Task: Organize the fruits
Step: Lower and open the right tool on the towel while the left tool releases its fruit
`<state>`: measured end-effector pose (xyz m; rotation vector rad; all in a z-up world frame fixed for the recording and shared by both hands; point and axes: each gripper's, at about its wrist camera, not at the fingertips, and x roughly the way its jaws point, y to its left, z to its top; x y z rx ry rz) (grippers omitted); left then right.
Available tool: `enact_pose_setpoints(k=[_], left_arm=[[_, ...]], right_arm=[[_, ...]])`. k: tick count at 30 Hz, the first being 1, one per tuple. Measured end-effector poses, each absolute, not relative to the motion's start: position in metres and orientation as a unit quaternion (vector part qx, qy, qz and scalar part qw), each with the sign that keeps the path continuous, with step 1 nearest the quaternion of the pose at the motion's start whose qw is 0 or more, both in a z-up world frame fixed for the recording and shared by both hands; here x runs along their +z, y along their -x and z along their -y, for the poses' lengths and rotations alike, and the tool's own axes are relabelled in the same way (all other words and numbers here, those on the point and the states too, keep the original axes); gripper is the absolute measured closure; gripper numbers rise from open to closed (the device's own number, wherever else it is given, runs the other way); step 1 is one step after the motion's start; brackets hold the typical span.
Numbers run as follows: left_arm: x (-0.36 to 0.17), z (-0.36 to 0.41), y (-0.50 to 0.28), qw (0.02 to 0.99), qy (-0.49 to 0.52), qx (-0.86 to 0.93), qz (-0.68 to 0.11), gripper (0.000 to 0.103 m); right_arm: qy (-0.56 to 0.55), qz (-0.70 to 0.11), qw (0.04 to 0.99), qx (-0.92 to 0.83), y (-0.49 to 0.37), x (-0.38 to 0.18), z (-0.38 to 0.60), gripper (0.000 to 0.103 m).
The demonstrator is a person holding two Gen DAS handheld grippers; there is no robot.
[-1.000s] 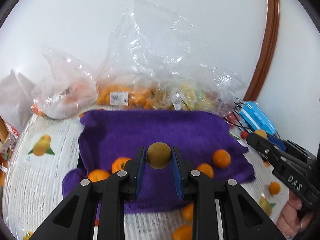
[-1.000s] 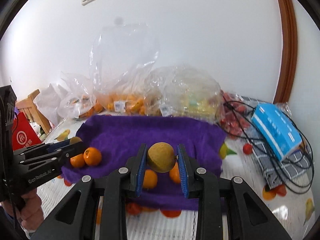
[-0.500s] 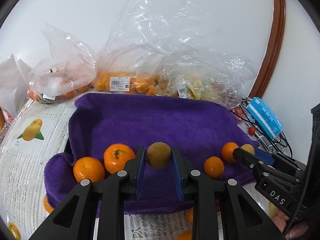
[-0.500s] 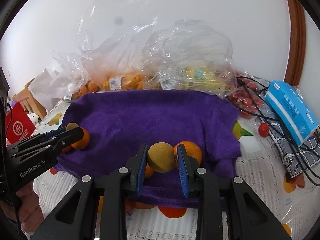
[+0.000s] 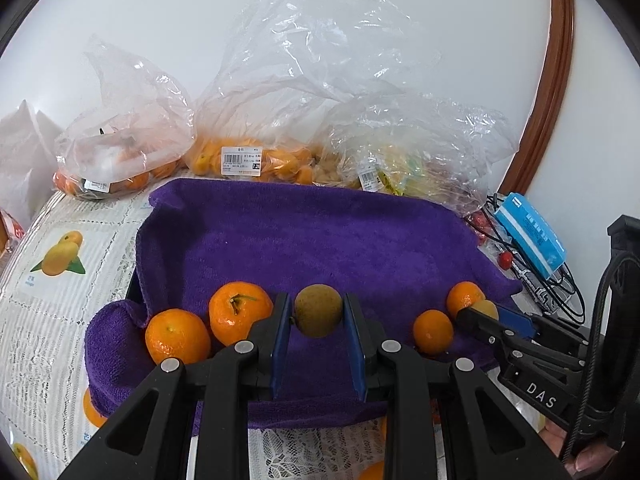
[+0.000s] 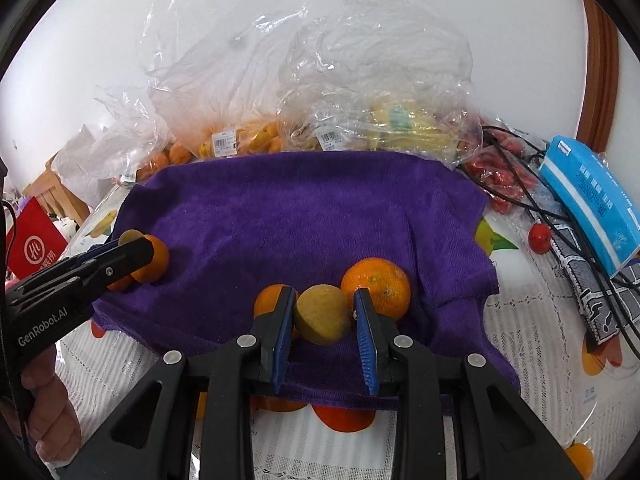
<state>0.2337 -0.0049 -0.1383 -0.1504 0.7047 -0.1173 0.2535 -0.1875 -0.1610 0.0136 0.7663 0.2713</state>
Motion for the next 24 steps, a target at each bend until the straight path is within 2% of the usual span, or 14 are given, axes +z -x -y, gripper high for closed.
enact_pose_setpoints(k=[4, 9, 24], left_arm=[[-0.142, 0.006, -0.236, 0.931, 0.076, -0.063, -0.352, 0.078], [-0.146, 0.010, -0.237, 0.930, 0.067, -0.064, -0.355, 0.078], [-0.152, 0.014, -0.240, 0.923, 0.065, -0.073, -0.372, 0.078]], right_arm=[[-0.004, -0.375, 0.917, 0.137, -0.254, -0.161, 0.187, 0.073], [-0.010, -0.366, 0.921, 0.136, -0.252, -0.156, 0.191, 0.062], [-0.031, -0.354, 0.926, 0.126, -0.249, -0.151, 0.203, 0.062]])
